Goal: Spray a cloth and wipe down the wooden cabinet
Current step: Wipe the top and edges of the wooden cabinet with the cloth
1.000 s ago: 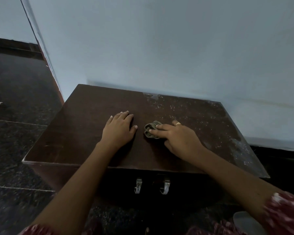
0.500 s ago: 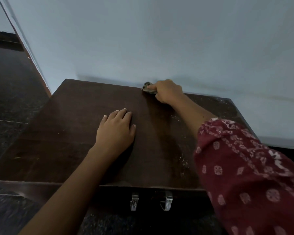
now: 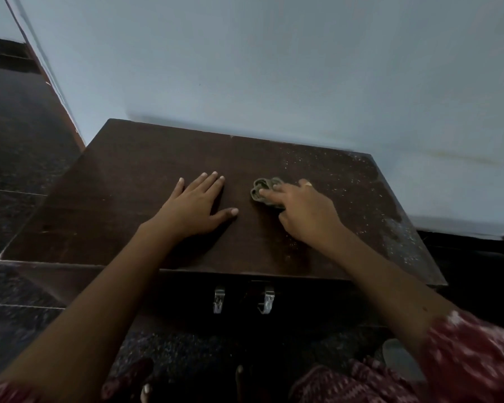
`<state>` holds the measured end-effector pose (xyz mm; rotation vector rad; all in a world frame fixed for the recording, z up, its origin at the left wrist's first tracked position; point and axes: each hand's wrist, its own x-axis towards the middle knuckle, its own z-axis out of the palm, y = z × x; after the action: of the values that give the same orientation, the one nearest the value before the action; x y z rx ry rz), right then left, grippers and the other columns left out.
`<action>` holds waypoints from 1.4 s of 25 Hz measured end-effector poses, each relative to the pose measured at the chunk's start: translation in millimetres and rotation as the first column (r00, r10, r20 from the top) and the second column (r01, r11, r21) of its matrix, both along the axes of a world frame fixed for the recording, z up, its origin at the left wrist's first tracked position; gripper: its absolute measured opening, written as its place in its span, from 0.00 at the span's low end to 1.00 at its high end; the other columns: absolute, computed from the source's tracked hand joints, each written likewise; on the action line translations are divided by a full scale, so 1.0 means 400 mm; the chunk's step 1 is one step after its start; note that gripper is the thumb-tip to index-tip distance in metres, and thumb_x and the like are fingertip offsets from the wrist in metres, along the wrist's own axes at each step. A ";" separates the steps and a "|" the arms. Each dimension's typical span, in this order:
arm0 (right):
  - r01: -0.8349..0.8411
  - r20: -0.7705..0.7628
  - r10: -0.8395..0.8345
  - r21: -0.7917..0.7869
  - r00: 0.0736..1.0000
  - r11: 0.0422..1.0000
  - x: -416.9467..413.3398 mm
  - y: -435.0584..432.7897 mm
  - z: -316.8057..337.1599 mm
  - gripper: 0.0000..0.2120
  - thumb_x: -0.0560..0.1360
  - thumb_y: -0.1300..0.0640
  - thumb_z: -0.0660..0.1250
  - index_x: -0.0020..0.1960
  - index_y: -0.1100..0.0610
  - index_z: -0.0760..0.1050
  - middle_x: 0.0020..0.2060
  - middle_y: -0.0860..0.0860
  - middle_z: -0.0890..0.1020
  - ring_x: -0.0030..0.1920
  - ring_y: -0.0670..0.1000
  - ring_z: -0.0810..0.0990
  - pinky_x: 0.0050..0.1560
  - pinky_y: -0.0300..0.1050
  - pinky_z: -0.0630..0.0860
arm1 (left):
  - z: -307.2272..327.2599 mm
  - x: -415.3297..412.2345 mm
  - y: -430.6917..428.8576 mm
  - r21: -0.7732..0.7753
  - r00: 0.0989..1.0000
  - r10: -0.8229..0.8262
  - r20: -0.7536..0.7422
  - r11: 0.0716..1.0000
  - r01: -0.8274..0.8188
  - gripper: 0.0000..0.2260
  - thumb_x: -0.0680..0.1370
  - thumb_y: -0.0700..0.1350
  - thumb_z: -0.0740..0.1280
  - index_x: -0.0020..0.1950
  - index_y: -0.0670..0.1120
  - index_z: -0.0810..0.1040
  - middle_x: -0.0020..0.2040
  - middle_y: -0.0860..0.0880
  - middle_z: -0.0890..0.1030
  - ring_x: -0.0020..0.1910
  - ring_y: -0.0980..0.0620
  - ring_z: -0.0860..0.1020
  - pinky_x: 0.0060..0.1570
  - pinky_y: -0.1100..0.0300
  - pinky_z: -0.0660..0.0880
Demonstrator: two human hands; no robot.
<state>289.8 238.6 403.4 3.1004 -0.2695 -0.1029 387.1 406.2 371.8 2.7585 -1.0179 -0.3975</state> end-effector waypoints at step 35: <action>0.169 0.052 -0.176 0.114 0.983 0.979 0.161 -0.197 -0.051 0.26 0.77 0.59 0.56 0.75 0.53 0.56 0.74 0.57 0.61 0.72 0.60 0.62 0.69 0.55 0.65 | -0.007 -0.070 -0.127 0.061 0.988 -0.096 0.118 0.994 0.089 0.33 0.77 0.64 0.45 0.77 0.49 0.45 0.79 0.49 0.45 0.78 0.53 0.44 0.76 0.52 0.42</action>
<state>354.3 159.9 383.0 3.1865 -0.5539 -0.0252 359.2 355.5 369.1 2.8221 -1.1849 -0.2785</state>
